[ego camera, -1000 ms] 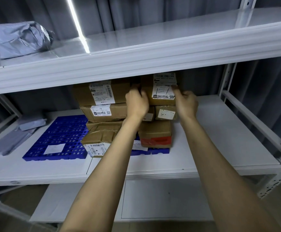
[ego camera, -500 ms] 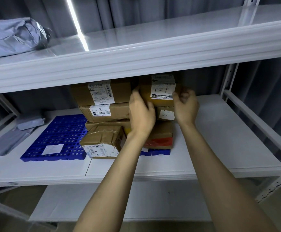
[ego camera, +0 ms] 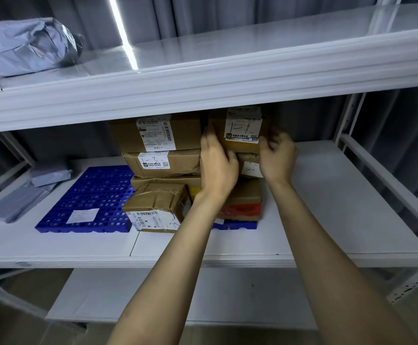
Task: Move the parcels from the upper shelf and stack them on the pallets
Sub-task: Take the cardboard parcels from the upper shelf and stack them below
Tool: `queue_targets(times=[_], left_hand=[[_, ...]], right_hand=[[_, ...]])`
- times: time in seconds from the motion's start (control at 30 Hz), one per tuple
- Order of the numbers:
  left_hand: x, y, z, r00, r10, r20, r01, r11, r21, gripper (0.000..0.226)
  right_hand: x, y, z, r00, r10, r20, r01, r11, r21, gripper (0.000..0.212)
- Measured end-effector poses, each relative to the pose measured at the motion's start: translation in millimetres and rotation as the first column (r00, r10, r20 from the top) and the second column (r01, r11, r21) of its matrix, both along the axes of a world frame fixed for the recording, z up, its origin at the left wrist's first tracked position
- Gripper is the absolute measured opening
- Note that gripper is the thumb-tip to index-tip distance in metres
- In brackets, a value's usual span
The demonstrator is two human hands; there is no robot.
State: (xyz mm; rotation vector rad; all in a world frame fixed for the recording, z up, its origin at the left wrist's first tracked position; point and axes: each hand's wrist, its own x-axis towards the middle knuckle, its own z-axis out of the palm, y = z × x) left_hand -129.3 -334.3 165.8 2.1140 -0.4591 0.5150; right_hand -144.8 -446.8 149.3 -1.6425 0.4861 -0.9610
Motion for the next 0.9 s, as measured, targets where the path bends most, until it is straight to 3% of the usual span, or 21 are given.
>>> queue_targets(times=[0.5, 0.73, 0.9], left_hand=[[-8, 7, -13, 0.999, -0.034, 0.015, 0.035, 0.997, -0.064, 0.067], [-31, 27, -25, 0.999, -0.033, -0.012, 0.032, 0.993, -0.112, 0.062], [-53, 55, -45, 0.998, 0.005, -0.064, -0.014, 0.99, -0.14, 0.048]], right_hand=[[-6, 2, -8, 0.998, 0.034, -0.049, -0.04, 0.993, -0.113, 0.041], [-25, 17, -20, 0.998, -0.064, -0.006, 0.064, 0.996, -0.065, 0.056], [-43, 40, -43, 0.985, -0.152, 0.078, 0.156, 0.987, -0.046, 0.05]])
